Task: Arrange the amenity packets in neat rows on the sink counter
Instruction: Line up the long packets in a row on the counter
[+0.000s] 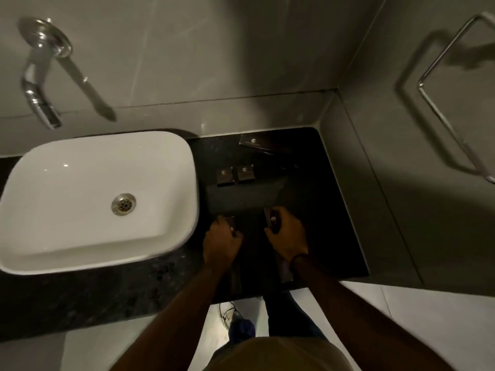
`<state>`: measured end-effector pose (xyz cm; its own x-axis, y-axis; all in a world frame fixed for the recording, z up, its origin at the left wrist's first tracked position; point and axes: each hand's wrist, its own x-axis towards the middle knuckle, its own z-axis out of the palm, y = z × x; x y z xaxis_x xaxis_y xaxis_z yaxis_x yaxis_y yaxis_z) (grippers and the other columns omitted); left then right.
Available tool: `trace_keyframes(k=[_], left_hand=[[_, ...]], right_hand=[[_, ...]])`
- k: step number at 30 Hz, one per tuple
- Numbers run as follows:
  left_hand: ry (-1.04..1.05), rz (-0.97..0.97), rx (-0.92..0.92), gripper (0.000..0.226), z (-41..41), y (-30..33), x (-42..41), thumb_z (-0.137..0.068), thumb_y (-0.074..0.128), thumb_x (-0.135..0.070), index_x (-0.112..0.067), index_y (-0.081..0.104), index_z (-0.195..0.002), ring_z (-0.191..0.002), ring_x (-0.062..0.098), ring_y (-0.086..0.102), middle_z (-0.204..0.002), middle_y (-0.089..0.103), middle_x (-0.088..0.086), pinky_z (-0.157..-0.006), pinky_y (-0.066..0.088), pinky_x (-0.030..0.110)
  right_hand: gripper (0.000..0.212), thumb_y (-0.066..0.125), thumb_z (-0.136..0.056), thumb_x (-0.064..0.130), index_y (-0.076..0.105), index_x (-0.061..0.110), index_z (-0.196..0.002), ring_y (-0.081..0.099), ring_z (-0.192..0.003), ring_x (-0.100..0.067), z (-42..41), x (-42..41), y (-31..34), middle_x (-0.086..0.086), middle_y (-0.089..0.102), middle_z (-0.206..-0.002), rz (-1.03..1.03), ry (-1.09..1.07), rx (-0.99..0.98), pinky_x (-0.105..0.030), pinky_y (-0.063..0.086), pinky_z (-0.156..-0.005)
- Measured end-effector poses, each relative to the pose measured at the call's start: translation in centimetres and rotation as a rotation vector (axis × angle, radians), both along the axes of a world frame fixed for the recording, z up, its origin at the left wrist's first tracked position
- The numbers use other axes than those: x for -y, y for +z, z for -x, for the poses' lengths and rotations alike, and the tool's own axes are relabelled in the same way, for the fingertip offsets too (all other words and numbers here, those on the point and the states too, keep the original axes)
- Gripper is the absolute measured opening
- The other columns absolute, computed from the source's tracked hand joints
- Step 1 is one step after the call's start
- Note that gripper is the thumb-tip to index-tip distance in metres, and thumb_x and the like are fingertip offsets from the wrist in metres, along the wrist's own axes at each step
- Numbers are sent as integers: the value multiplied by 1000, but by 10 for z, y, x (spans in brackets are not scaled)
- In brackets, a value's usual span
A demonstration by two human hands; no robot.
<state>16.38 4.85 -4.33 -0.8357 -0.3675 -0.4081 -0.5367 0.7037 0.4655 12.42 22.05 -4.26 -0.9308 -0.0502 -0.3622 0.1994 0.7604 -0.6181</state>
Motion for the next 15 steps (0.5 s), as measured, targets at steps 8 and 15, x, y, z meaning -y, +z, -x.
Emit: trace_keyframes(k=[8, 15], left_hand=[[-150, 315, -66, 65, -1, -7, 3, -89, 42, -59, -3, 49, -123, -100, 35, 59, -124, 48, 16, -67, 52, 40], [-449, 257, -187, 46, 107, -2, -1, -91, 57, -36, -11, 47, -129, -118, 31, 52, -137, 47, 13, -89, 50, 42]], right_hand=[[76, 73, -73, 48, 36, 28, -137, 47, -131, -32, -8, -5, -10, -7, 50, -141, -257, 75, 0, -55, 43, -105], [62, 75, -76, 24, 45, 14, -129, 47, -127, -35, 11, -63, -13, -13, 46, -138, -252, 79, 76, -52, 50, -100]])
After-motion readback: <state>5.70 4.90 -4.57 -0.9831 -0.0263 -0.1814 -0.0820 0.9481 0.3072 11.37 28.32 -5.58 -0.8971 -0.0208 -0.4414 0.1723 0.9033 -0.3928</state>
